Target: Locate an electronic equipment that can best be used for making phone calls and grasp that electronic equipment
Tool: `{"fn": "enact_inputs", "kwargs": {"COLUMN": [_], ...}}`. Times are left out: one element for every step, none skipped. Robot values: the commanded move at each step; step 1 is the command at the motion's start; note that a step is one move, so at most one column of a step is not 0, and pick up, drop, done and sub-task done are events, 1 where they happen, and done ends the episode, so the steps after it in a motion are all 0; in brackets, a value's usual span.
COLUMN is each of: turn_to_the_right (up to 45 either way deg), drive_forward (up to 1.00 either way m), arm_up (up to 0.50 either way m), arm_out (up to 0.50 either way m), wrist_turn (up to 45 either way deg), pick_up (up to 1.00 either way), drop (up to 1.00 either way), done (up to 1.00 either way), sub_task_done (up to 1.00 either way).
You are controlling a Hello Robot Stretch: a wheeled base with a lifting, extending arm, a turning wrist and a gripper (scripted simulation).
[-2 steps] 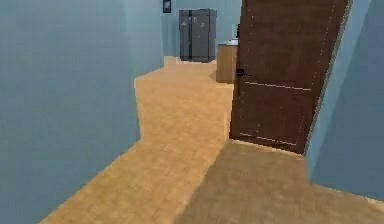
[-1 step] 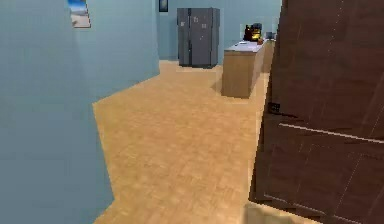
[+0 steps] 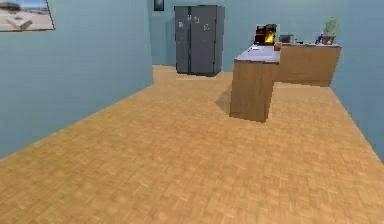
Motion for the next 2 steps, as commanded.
{"fn": "enact_inputs", "kwargs": {"turn_to_the_right": [-3.0, 0.0], "drive_forward": [0.00, 0.20], "arm_up": [0.00, 0.00], "arm_out": [0.00, 0.00], "wrist_turn": [0.0, 0.0], "pick_up": [0.00, 0.00], "drop": [0.00, 0.00], "done": [0.00, 0.00], "sub_task_done": [0.00, 0.00]}}
